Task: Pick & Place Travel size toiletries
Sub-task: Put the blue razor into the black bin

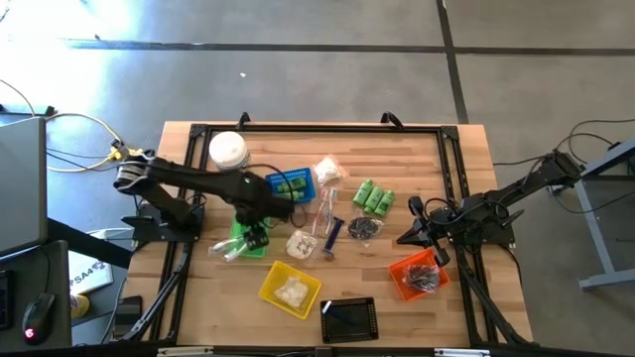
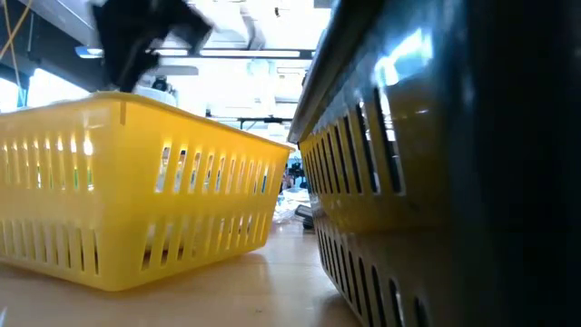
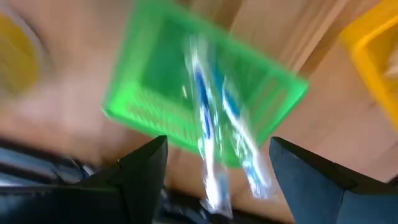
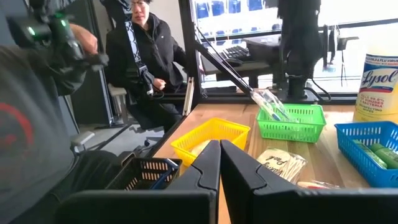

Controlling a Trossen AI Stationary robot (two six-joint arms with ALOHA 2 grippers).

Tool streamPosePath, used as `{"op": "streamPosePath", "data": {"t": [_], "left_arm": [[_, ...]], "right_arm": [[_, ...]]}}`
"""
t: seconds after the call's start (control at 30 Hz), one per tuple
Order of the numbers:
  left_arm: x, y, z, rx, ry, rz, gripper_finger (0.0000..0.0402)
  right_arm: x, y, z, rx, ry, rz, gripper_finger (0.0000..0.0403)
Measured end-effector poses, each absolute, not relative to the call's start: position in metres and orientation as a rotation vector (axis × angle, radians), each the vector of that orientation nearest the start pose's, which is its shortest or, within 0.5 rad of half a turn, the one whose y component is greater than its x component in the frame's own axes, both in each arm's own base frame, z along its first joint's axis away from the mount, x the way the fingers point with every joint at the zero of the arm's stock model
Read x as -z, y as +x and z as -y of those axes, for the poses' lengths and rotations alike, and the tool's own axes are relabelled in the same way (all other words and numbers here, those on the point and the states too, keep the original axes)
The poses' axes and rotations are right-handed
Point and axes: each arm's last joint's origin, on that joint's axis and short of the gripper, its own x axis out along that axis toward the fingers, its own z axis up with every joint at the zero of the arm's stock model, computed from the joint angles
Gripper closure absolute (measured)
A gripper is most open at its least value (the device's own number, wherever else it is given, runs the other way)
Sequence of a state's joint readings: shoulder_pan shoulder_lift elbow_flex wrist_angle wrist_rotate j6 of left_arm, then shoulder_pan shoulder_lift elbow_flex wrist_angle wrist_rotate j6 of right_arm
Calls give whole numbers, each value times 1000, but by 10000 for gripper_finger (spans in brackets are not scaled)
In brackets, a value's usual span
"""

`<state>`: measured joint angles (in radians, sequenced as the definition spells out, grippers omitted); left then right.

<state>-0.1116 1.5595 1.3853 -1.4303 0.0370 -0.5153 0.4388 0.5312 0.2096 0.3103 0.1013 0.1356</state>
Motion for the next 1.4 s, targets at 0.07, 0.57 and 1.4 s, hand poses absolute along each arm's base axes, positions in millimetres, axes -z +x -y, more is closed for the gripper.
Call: {"op": "streamPosePath", "data": {"t": [0.07,0.57,1.4], "left_arm": [[-308,272,30,-240,-282,-1443,125],[-271,362,25,82,-314,-837,126],[-181,428,0,-38,-267,-1134,126]], "right_arm": [[-216,128,-57,-336,130,-33,400],[-216,128,-57,-336,134,-26,400],[-217,128,-57,-342,126,-23,400]]}}
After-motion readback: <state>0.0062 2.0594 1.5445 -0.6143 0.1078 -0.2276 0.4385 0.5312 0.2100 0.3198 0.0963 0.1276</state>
